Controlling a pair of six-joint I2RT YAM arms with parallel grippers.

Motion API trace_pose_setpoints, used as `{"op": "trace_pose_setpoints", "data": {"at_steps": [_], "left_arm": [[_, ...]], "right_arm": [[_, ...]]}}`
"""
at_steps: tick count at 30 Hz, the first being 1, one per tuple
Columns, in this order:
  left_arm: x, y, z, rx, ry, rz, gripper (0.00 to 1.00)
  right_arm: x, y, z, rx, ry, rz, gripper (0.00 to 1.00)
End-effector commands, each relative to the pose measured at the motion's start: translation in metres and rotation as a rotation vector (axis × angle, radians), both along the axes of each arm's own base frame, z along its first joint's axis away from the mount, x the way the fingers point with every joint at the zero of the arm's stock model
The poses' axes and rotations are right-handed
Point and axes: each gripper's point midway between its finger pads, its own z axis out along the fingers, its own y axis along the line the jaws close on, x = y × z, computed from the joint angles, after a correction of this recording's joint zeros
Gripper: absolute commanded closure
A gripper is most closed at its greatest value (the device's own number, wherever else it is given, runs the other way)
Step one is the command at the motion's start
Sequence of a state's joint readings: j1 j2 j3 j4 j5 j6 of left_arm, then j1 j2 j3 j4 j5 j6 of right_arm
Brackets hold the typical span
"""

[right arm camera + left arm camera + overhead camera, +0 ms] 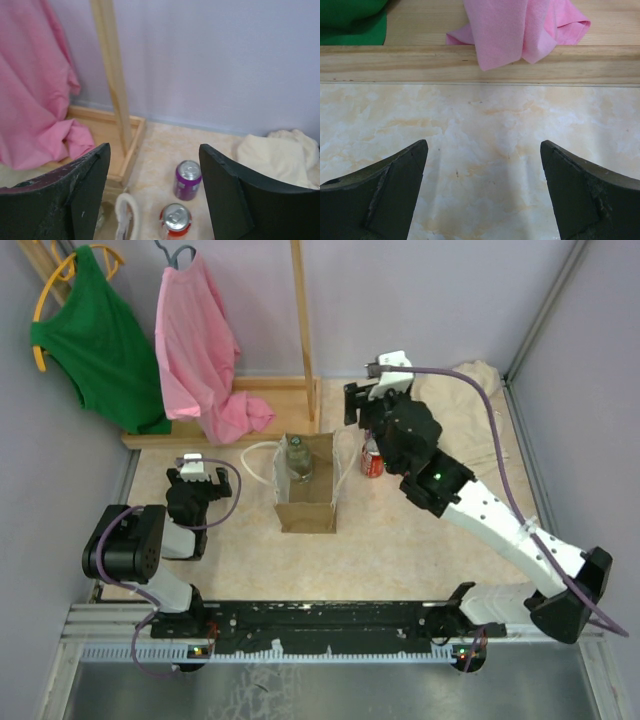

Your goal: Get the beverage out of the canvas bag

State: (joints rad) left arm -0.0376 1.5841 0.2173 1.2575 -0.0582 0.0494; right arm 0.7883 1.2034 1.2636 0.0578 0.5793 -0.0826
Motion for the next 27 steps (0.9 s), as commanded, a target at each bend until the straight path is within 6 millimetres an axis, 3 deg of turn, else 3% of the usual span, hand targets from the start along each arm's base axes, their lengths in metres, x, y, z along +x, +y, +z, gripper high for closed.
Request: {"op": "trace_pose_setpoints", "data": {"at_steps": [1,5,9,21,22,27], "left_arm": [[0.006,-0.003,0.012,0.001,-0.048,-0.015,0.00],[0.006,-0.004,0.012,0.000,-0.048,-0.016,0.00],[0.006,-0.004,0.012,0.000,-0.048,-0.016,0.00],[0.006,-0.004,0.013,0.001,-0.049,-0.016,0.00],[0.006,-0.003,0.012,0.000,-0.048,-0.015,0.00],[0.006,-0.004,0.012,0.000,-0.047,-0.016,0.00]], "right_arm": [[-0.007,0.048,-0.017,-0.068,0.048,0.116,0.37],[-0.005,0.083,-0.041,-0.088,0.115,0.213,0.50],[-0.002,0.110,-0.072,-0.117,0.185,0.278,0.53],[0.016,0.159,-0.152,-0.161,0.371,0.336,0.29],[0.020,0.163,-0.165,-0.171,0.393,0.332,0.28],[0.026,0.170,-0.193,-0.192,0.447,0.315,0.26]]}}
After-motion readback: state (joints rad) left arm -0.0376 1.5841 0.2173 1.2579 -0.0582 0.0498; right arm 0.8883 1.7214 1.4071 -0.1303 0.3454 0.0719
